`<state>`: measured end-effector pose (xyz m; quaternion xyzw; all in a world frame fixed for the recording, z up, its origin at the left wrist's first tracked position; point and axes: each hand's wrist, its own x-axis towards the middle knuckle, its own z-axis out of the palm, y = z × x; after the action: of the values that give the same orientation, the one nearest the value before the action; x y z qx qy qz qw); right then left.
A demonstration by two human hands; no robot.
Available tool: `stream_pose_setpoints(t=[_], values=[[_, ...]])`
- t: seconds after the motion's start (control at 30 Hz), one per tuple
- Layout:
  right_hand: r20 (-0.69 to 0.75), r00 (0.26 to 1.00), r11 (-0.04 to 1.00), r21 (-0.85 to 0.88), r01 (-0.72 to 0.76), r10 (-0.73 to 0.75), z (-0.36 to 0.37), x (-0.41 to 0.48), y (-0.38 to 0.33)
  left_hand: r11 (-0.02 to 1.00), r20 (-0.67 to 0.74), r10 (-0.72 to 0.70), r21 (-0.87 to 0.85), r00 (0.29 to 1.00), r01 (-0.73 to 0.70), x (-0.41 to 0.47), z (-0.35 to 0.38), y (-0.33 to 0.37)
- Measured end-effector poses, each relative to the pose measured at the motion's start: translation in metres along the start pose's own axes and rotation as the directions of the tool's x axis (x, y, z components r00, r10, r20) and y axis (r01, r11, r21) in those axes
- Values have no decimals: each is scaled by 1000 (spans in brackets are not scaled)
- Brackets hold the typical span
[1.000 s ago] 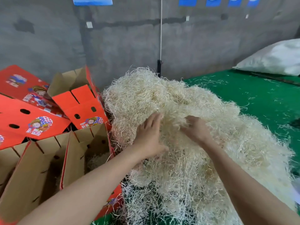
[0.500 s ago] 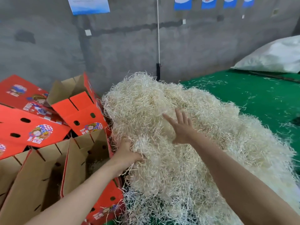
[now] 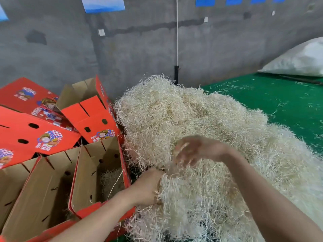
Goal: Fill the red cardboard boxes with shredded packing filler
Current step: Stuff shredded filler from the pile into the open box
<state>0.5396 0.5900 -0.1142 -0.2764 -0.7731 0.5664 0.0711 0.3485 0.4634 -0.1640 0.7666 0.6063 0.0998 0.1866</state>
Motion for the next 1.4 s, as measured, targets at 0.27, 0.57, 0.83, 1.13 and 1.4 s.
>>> stream_pose_setpoints(t=[0.27,0.57,0.83,1.13,1.4], values=[[-133,987,996,13,-91,92,21,33,25,749,-300,-407,-651,863,127,0,-48,3],[-447,888,891,354,285,-107,31,42,-13,298,-44,-702,-925,711,237,8,-82,-2],[106,978,757,621,-204,178,56,34,48,242,-156,-805,-967,572,77,10,-86,-25],[-287,949,959,279,-46,129,44,35,48,738,-428,-461,-671,777,68,5,-46,-34],[-384,919,989,78,128,-88,59,40,-41,648,-156,-378,-748,913,140,23,-41,-8]])
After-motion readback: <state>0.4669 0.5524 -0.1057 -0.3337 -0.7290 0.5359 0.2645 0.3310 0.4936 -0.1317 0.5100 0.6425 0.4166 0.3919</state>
